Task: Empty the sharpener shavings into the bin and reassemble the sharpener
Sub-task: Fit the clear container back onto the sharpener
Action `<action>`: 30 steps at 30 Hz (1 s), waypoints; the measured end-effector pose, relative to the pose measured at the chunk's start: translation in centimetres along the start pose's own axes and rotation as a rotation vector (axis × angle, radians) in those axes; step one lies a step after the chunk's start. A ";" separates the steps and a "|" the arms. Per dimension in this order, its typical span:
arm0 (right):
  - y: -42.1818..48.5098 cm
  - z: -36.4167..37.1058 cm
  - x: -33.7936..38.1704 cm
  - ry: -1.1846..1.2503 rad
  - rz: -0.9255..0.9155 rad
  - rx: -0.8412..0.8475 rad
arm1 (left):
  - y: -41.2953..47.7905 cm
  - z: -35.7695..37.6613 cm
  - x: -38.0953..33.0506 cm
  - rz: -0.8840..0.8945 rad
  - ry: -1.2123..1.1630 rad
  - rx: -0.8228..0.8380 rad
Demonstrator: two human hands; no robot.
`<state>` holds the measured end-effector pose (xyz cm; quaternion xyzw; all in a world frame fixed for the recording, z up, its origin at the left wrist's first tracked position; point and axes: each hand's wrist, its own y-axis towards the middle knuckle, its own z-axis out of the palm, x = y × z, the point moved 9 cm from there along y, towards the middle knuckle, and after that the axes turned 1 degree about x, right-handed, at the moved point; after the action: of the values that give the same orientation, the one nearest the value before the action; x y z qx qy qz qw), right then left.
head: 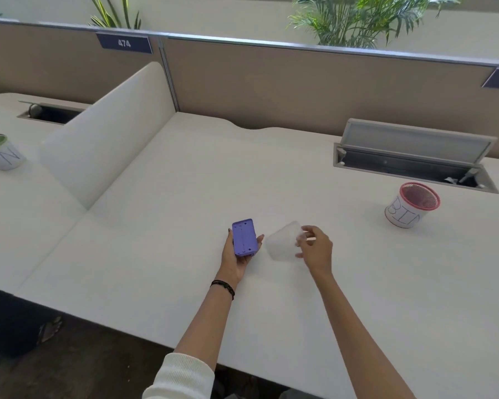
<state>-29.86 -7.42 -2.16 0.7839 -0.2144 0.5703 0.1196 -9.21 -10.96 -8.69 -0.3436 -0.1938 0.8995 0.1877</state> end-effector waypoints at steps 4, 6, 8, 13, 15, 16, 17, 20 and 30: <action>-0.6 -0.8 3.5 -0.054 -0.238 -0.125 | 0.2 0.2 0.4 -0.005 0.052 -0.003; -1.6 -0.2 5.1 -0.108 -0.367 -0.127 | 0.2 0.4 0.8 -0.019 0.077 0.001; -2.5 1.0 6.1 -0.166 -0.462 -0.080 | 0.1 0.8 1.0 -0.026 0.149 0.027; -5.0 4.1 7.3 -0.328 -0.669 0.067 | -0.2 1.6 1.3 -0.023 0.310 0.059; -5.7 4.9 7.2 -0.360 -0.699 0.120 | -0.3 1.6 1.4 -0.033 0.296 0.061; -5.9 5.2 7.1 -0.367 -0.710 0.139 | -0.3 1.6 1.5 -0.041 0.284 0.062; -6.1 5.3 7.1 -0.371 -0.720 0.155 | -0.4 1.6 1.5 -0.050 0.277 0.064; -6.4 5.6 7.0 -0.387 -0.740 0.195 | -0.3 1.8 1.4 -0.066 0.276 0.076; -5.6 5.8 5.4 -0.412 -0.666 0.365 | -0.2 1.8 1.3 -0.065 0.305 0.047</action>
<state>-20.91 -6.05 1.42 0.9161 0.1353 0.3606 0.1113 -11.28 -10.52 -8.08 -0.4652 -0.1528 0.8347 0.2521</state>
